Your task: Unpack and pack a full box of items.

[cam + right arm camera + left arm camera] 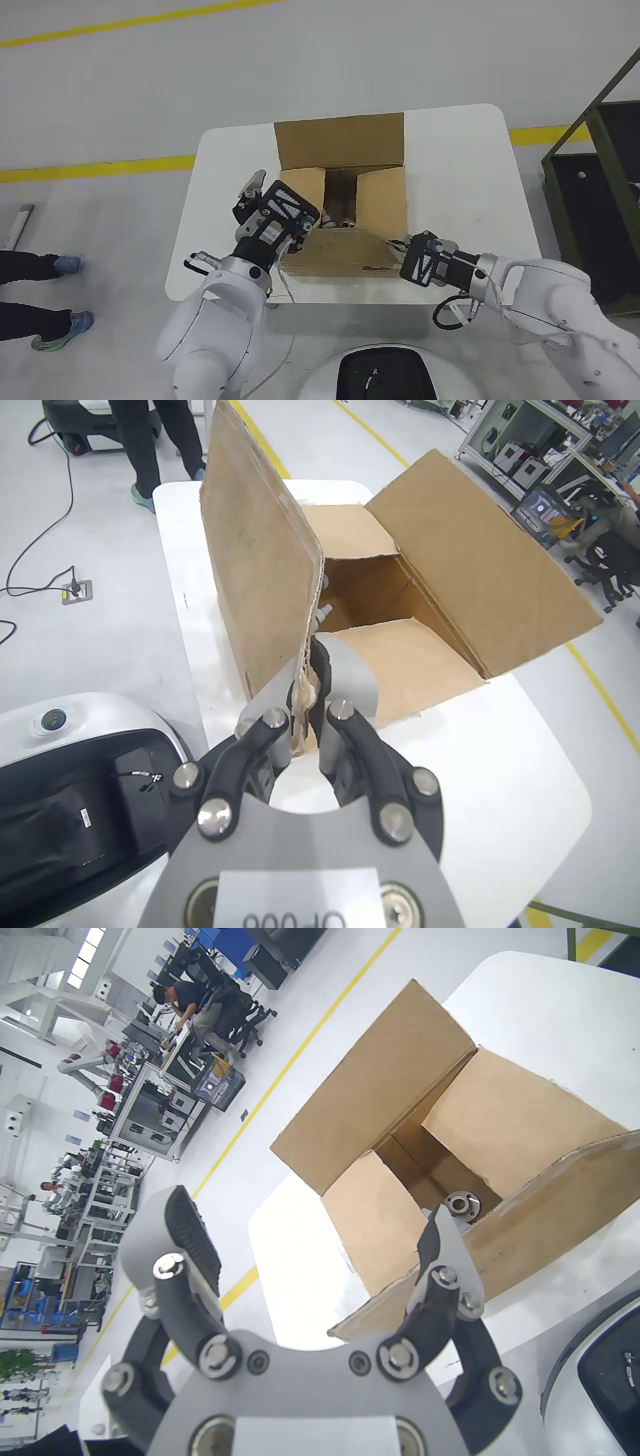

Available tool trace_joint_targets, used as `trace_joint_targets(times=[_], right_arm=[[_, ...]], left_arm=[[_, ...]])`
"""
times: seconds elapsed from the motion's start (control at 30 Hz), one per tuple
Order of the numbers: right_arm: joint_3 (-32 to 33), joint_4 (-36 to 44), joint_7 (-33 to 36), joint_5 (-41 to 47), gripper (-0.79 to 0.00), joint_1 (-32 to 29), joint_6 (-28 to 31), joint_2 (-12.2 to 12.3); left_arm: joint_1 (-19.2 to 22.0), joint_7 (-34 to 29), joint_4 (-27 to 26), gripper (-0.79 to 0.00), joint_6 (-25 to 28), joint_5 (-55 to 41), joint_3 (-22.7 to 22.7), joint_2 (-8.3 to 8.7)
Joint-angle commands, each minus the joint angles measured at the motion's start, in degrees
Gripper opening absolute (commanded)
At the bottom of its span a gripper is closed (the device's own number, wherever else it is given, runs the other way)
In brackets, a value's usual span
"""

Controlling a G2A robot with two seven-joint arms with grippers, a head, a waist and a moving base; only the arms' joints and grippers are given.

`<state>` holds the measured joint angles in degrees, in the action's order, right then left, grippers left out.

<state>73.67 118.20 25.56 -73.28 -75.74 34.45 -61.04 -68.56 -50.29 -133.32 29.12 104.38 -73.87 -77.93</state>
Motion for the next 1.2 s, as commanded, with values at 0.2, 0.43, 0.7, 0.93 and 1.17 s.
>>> trace_joint_targets(times=[0.2,0.43,0.7,0.93,1.17], right_arm=[[0.00,-0.01,0.14,0.12,-0.785,0.04,0.01,-0.01],[0.92,2.68,-5.09,-9.92,-0.785,-2.44,-0.14,0.48],[1.35,3.63,-14.16,-22.94,-0.785,-7.03,1.21,1.33],[1.18,4.58,-17.78,-28.34,-0.785,-9.23,-0.01,1.64],[1.64,4.68,-19.87,-29.65,-0.686,-10.08,-0.16,1.82]], left_arm=[[-0.23,-0.87,-0.08,0.000,-0.01,0.34,0.52,0.14],[-1.53,-1.00,-0.16,0.000,-2.20,1.16,-1.76,0.34],[-1.04,-4.33,2.51,0.000,-2.60,2.30,-2.73,0.45],[1.58,-7.61,7.30,0.000,-3.93,3.63,-0.94,0.21],[2.51,-10.62,10.08,0.000,-1.30,2.66,0.58,0.12]])
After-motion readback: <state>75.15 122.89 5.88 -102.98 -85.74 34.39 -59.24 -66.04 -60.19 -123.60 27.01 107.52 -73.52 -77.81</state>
